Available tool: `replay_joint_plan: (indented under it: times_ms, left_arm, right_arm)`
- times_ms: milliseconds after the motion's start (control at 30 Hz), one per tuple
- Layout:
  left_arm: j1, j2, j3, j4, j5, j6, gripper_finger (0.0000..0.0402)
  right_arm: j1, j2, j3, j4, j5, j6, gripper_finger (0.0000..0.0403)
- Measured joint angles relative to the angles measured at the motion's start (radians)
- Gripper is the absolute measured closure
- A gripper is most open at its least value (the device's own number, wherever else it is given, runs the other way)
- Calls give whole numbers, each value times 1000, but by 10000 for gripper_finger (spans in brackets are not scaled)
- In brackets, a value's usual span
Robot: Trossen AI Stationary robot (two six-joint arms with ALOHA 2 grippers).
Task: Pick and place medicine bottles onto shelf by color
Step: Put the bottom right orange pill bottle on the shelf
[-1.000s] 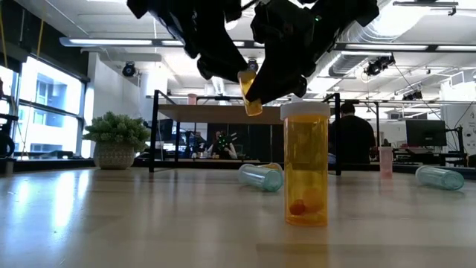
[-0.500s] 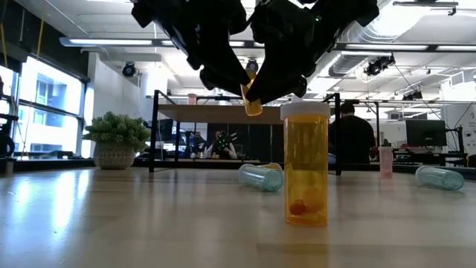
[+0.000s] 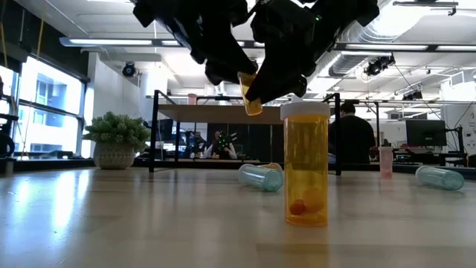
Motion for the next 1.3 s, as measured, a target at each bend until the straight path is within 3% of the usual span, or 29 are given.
replay_joint_plan:
  times_ms: [567, 933, 1300]
  left_arm:
    - [0, 0, 0, -14, -1, 9, 282]
    - [-1, 0, 0, -15, 4, 8, 284]
    - [-1, -2, 1, -42, -48, 22, 284]
  right_arm:
    - [0, 0, 0, 0, -2, 0, 320]
    - [0, 0, 0, -1, -33, -5, 319]
    - [-6, -3, 0, -10, 7, -23, 231]
